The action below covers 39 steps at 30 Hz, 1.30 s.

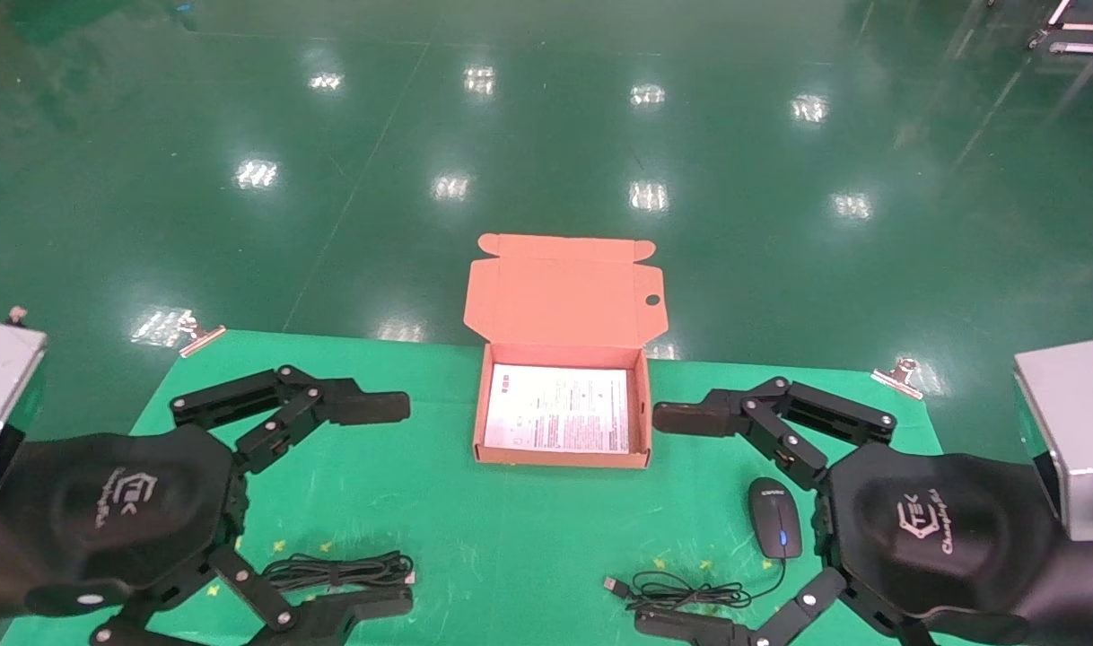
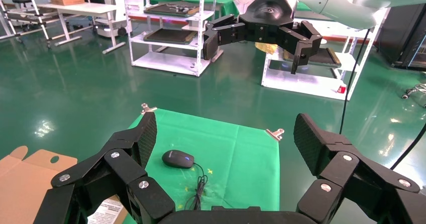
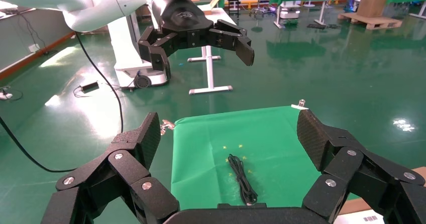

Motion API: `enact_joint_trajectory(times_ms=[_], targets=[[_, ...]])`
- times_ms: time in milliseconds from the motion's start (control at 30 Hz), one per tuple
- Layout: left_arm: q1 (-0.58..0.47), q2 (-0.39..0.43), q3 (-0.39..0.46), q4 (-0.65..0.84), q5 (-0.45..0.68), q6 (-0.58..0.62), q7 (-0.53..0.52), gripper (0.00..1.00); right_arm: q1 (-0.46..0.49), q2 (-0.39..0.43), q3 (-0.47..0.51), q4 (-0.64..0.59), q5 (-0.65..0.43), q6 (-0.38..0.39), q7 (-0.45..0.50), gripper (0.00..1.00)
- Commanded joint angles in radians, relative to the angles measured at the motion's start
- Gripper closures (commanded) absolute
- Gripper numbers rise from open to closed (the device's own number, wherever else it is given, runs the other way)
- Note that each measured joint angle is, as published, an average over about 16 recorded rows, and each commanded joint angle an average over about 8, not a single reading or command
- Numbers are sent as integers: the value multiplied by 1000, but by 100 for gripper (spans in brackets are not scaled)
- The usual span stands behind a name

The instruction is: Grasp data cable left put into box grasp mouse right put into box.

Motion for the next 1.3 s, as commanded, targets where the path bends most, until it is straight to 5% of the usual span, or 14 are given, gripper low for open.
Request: enact_joint_trajectory(times_ms=[33,700,967,1300], targets=[[0,0,0,0,0,0,0,0,0,0,0,0,0,0,0,0],[-8,-5,24,-6,45,8,-9,0,14,19,-12,17,-52,-4,-10,0],[-90,-15,104,-42,243,28,-28,0,126,23,-93,55,-252,-57,-79,0],[-249,41,280,-61,570,60,-38,0,306,-22,-332,66,-605,-73,-233,0]])
